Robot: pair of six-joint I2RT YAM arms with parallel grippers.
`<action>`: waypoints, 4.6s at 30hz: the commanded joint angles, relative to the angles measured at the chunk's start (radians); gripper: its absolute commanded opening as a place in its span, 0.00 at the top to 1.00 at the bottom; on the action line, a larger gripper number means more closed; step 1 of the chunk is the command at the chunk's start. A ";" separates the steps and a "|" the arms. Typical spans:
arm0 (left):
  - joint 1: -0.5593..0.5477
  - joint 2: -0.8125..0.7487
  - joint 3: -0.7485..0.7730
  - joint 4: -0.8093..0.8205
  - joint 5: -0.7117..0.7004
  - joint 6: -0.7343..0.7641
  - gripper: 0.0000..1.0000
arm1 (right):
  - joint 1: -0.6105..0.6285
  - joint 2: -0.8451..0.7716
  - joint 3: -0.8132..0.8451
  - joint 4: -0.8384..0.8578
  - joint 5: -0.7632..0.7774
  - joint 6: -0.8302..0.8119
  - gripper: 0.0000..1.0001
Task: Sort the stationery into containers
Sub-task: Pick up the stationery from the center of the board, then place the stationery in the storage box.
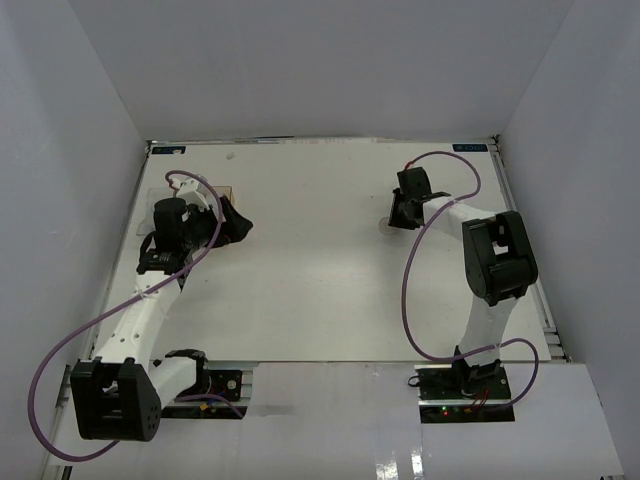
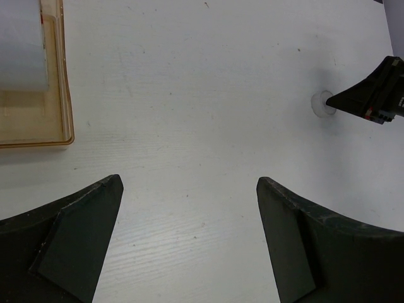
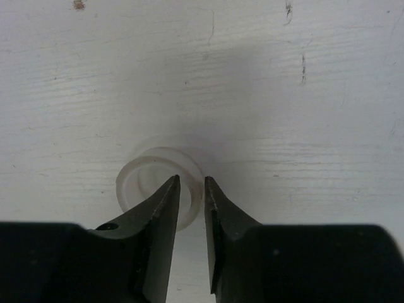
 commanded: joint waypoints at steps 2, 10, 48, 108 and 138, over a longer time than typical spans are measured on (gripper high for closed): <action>-0.005 -0.009 0.005 0.005 0.035 -0.013 0.02 | 0.014 -0.007 -0.009 -0.008 0.014 0.002 0.79; -0.074 -0.003 -0.022 0.019 0.110 -0.105 0.02 | 0.116 -0.107 -0.118 0.032 0.029 -0.013 0.92; -0.631 0.260 0.060 0.171 -0.200 -0.375 0.30 | 0.530 -0.516 -0.448 0.431 -0.060 0.154 0.92; -0.116 0.378 0.492 -0.555 -0.686 -0.511 0.97 | 0.338 -0.805 -0.781 0.406 0.210 -0.081 0.10; 0.044 0.628 0.563 -0.539 -0.557 -0.763 0.43 | 0.231 -0.796 -0.890 0.526 0.094 -0.050 0.10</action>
